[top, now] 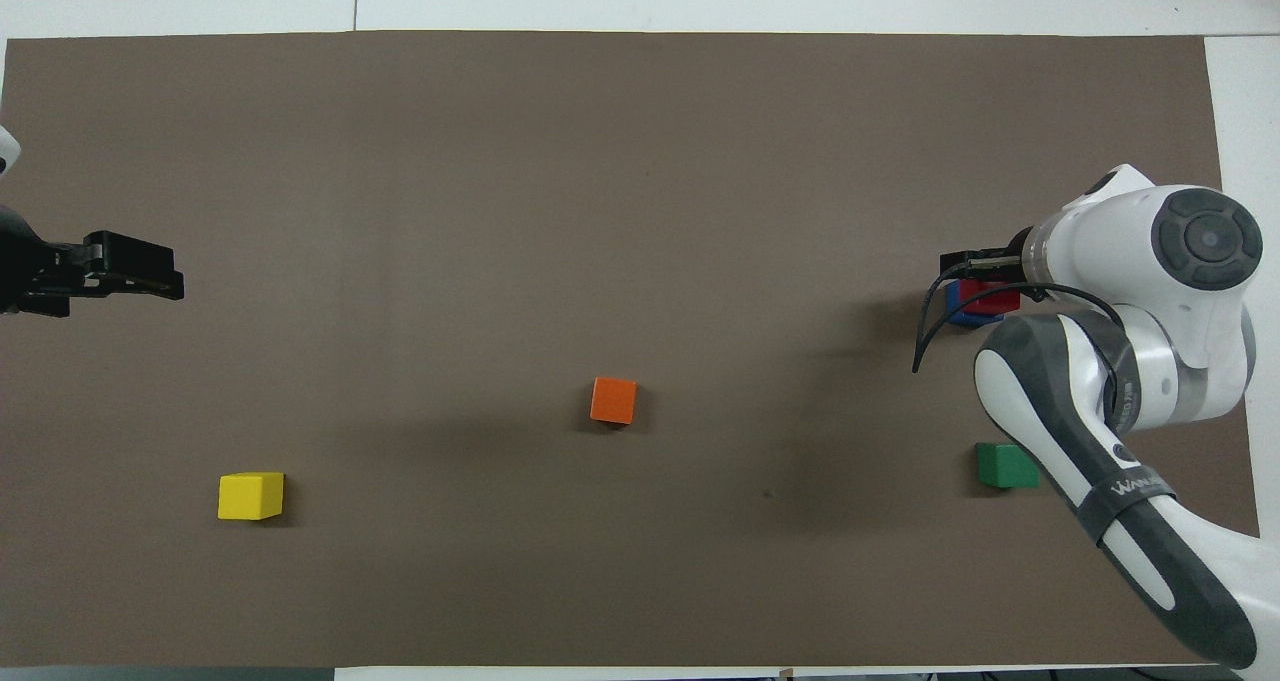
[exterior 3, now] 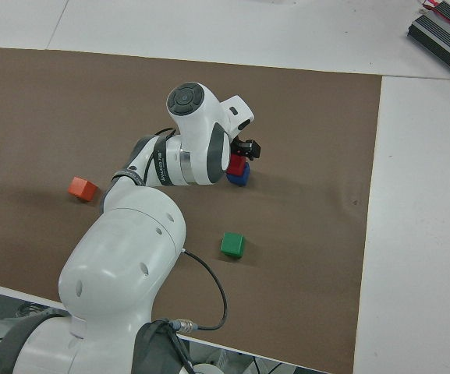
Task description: Transfer red block to right arm and stack on blue block
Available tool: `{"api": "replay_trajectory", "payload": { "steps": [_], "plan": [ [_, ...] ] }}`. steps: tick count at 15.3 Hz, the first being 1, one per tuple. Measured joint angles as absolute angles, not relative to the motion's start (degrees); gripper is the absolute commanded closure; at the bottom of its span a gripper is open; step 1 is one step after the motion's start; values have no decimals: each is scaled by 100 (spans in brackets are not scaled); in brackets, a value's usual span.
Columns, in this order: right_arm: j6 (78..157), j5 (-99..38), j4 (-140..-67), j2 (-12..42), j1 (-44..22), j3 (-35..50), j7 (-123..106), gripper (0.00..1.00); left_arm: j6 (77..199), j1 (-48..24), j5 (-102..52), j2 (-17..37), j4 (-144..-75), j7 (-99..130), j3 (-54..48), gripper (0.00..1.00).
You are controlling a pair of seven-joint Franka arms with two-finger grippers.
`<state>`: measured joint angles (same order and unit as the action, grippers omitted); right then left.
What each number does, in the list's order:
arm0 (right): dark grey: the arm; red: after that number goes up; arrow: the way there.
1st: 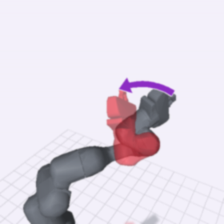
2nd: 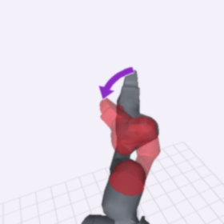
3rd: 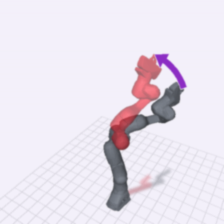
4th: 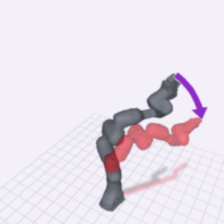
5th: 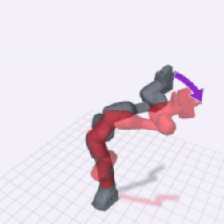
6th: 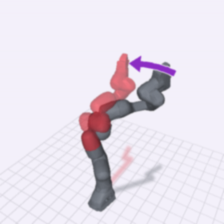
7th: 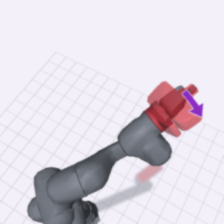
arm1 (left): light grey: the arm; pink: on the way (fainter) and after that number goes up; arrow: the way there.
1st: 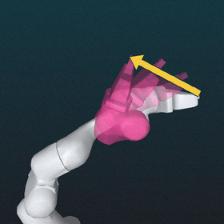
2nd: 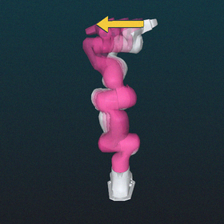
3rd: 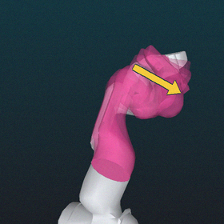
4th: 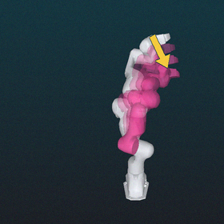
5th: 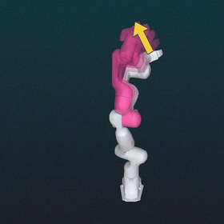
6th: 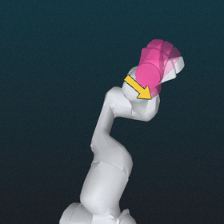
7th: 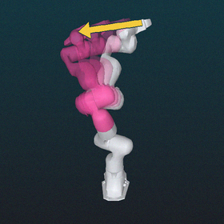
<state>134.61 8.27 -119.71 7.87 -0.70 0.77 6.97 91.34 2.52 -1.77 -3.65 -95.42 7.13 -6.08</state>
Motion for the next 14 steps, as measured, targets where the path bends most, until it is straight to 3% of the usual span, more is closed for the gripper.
{"api": "replay_trajectory", "payload": {
  "steps": [6, 14],
  "plan": [
    [11460, 203, -10493, 486, -97, 175, 162, 0, 9134, 252, -177, -365, -9542, 713, -608, 0],
    [9243, 112, -9771, -140, 16, 141, -414, 0, 9134, 252, -177, -365, -9542, 713, -608, 0]
  ]
}}
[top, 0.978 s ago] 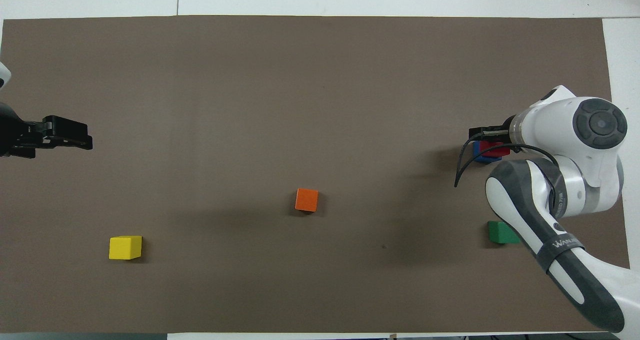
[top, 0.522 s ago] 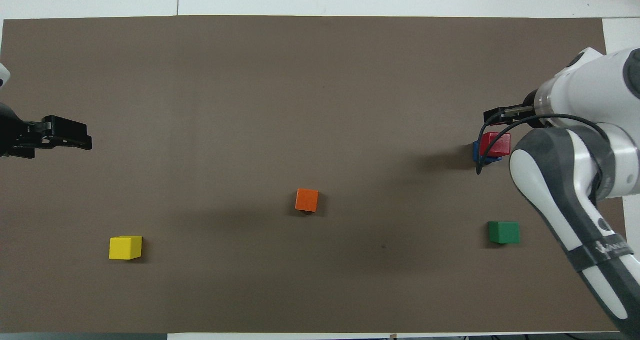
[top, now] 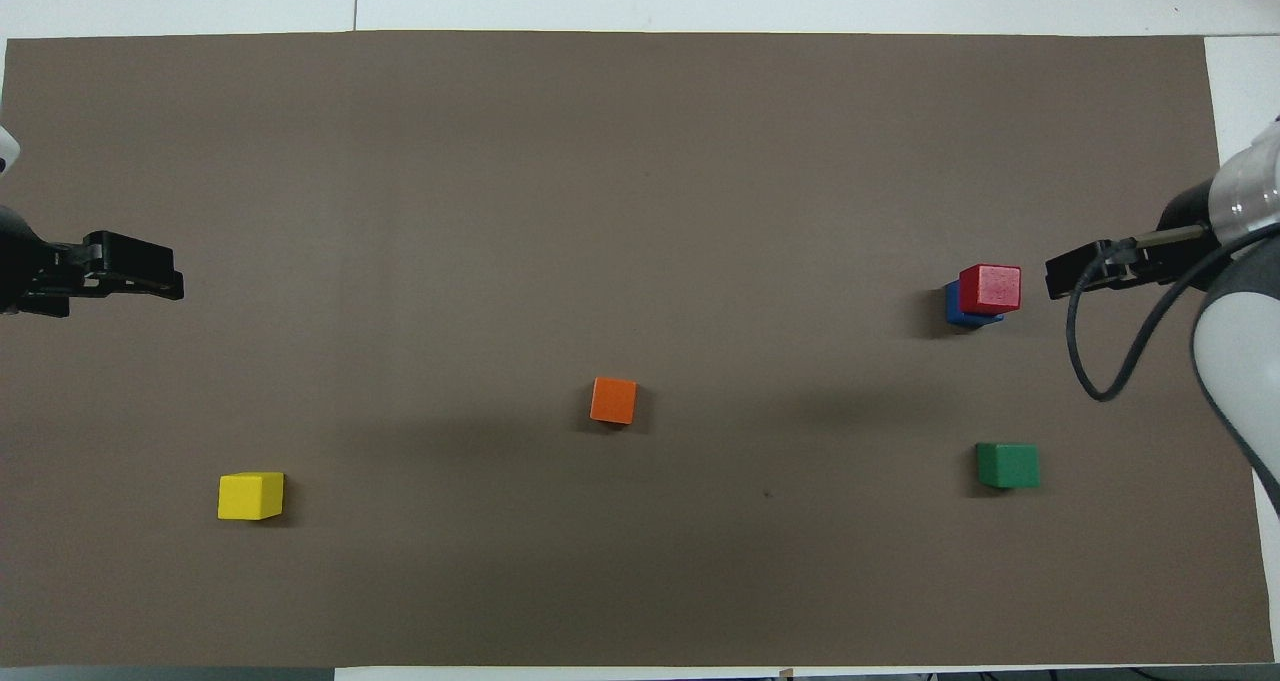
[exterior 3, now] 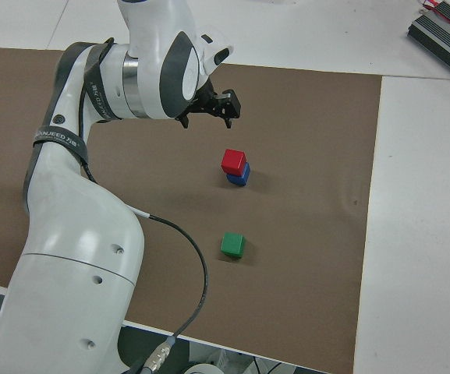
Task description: Transfer red block to right arm and stack on blue block
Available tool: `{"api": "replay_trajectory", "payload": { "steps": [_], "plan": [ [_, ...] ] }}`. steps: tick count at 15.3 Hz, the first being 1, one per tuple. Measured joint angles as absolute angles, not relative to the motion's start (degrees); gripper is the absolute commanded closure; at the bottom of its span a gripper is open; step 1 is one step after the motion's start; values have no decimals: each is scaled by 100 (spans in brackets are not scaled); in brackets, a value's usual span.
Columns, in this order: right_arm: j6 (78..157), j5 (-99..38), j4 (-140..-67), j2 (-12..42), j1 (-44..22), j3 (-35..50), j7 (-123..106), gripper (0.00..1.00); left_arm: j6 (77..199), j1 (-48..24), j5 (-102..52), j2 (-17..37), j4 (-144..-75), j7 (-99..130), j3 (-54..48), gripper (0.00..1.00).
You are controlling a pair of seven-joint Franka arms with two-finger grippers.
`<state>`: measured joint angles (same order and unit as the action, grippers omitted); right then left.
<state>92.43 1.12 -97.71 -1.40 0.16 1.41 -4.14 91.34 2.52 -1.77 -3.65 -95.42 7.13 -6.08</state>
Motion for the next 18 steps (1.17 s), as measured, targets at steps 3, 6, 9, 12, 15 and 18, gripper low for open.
{"api": "replay_trajectory", "payload": {
  "steps": [3, 6, 9, 12, 15, 18],
  "plan": [
    [9118, 113, -9770, -340, 135, 113, -495, 0, 9134, 252, -177, -365, -9542, 713, -608, 0],
    [9251, 113, -9711, -400, 212, 96, -495, 0, 9134, 252, -177, -365, -9542, 713, -608, 0],
    [9320, 115, -9668, -400, 220, 88, -495, 0, 9134, 252, -177, -365, -9542, 713, -608, 0],
    [9320, 116, -9659, -400, 221, 88, -495, 0, 9134, 252, -177, -365, -9542, 713, -608, 0],
    [9260, 116, -9654, -402, 260, 88, -495, 0, 9134, 252, -177, -365, -9542, 713, -608, 0],
    [9064, 115, -9734, -492, 270, 88, -495, 0, 9134, 252, -177, -365, -9542, 713, -608, 0]
  ]
}}
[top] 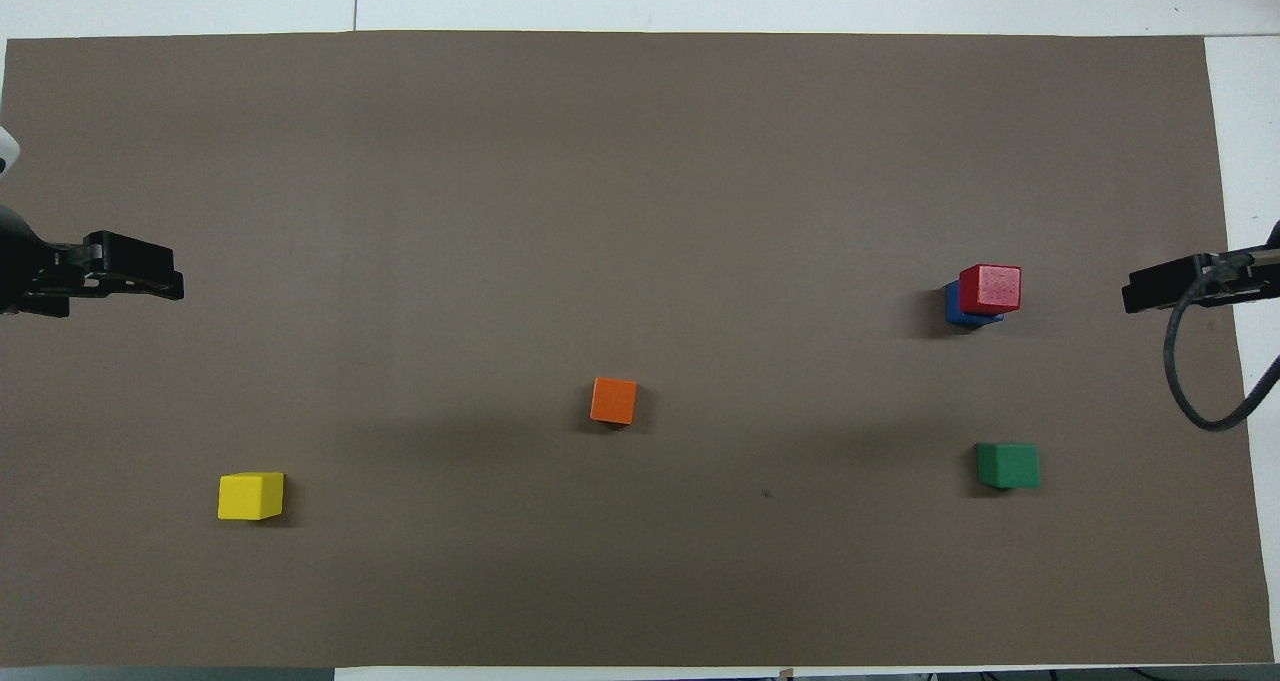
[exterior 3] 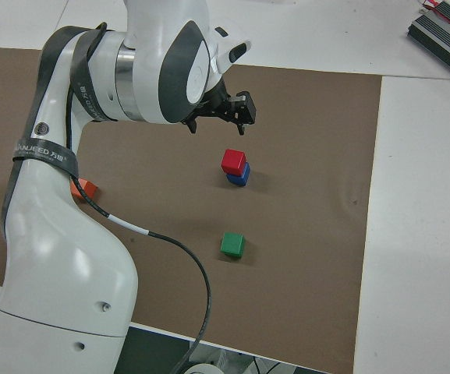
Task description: Transfer red block to right arm and stack on blue block
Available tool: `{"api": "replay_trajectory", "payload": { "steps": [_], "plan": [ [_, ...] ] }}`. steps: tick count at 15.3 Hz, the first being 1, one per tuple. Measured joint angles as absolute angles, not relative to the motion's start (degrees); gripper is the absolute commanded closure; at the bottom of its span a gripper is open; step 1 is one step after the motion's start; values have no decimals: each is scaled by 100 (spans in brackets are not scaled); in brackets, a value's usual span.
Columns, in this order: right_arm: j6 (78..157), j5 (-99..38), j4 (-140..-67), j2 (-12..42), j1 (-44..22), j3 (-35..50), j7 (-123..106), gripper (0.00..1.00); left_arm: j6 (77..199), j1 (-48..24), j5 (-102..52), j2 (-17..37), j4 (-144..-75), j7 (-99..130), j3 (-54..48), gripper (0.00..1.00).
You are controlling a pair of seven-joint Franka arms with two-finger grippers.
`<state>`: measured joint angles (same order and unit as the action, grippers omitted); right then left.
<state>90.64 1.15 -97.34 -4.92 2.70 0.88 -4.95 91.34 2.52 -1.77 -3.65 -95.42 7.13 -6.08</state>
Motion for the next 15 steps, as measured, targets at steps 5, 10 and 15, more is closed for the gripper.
{"api": "replay_trajectory", "payload": {
  "steps": [5, 10, 15],
  "plan": [
    [9039, 116, -10028, -791, 272, 87, -497, 0, 9134, 252, -177, -365, -9542, 713, -608, 0],
    [9043, 116, -10123, -973, 322, 86, -501, 0, 9134, 252, -177, -365, -9542, 713, -608, 0],
    [9057, 116, -10123, -974, 360, 84, -504, 0, 9134, 252, -177, -365, -9542, 713, -608, 0]
  ]
}}
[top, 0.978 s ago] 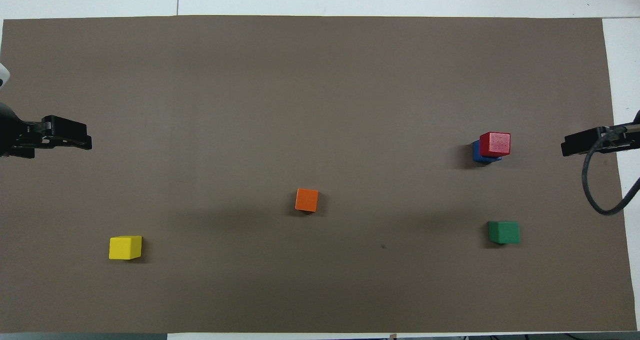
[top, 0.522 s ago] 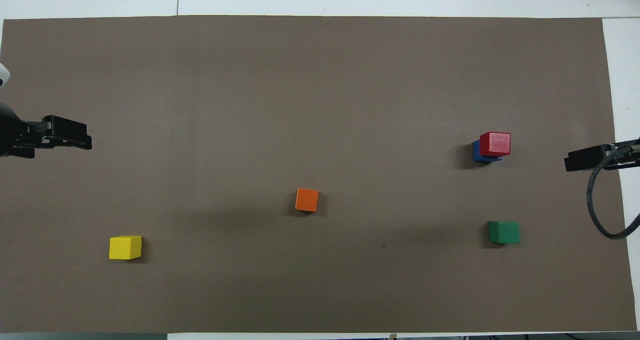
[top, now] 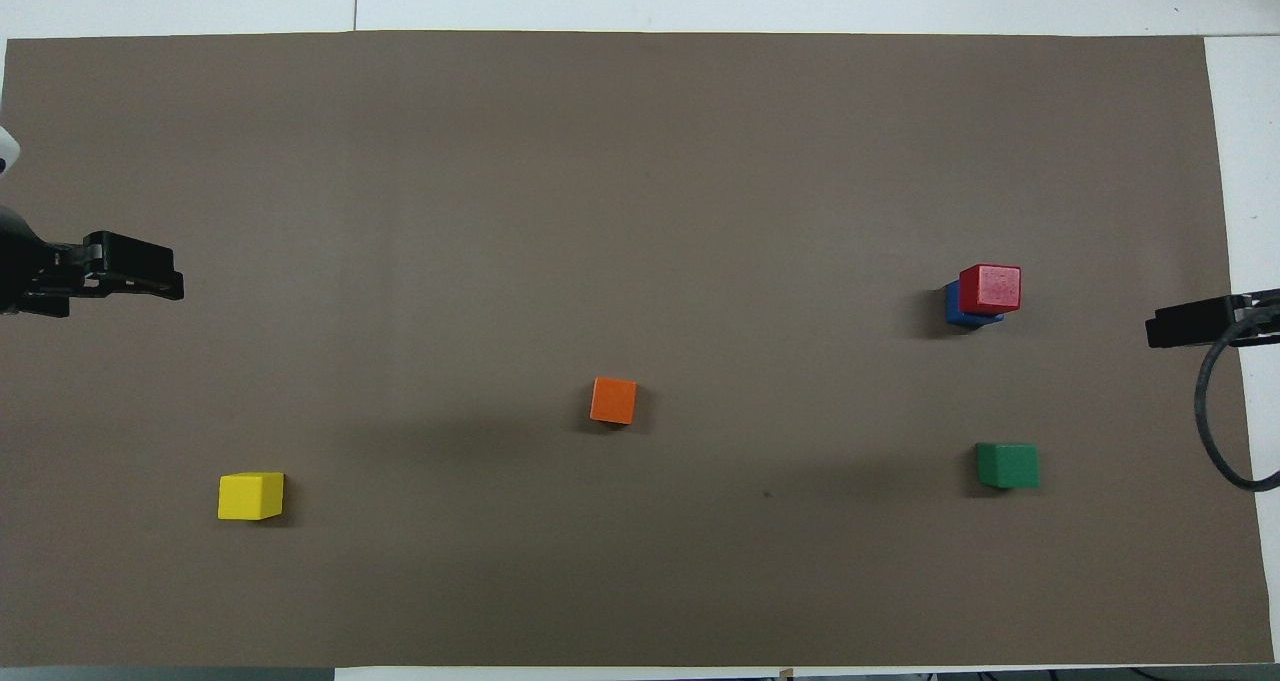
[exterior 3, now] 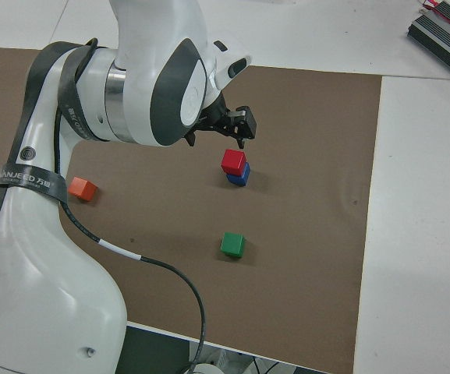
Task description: Transfer red block to right arm and stack on blue block
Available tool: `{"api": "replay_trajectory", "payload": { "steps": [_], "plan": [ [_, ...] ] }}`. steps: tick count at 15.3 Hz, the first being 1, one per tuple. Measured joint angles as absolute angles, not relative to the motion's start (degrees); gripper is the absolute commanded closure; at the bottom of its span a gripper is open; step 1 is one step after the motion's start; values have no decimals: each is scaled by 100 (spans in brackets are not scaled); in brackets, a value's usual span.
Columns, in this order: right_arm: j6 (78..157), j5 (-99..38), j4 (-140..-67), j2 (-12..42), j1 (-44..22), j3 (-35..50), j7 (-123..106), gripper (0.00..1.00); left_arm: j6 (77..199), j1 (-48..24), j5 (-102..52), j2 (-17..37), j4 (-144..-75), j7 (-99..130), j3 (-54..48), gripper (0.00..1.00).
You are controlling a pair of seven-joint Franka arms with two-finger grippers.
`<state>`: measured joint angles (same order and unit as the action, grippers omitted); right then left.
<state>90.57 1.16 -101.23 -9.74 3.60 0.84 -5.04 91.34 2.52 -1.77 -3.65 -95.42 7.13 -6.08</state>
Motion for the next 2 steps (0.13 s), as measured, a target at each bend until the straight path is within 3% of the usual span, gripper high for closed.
{"api": "replay_trajectory", "payload": {
  "steps": [2],
  "plan": [
    [9057, 116, -10127, -974, 360, 84, -504, 0, 9134, 252, -177, -365, -9542, 713, -608, 0]
  ]
}}
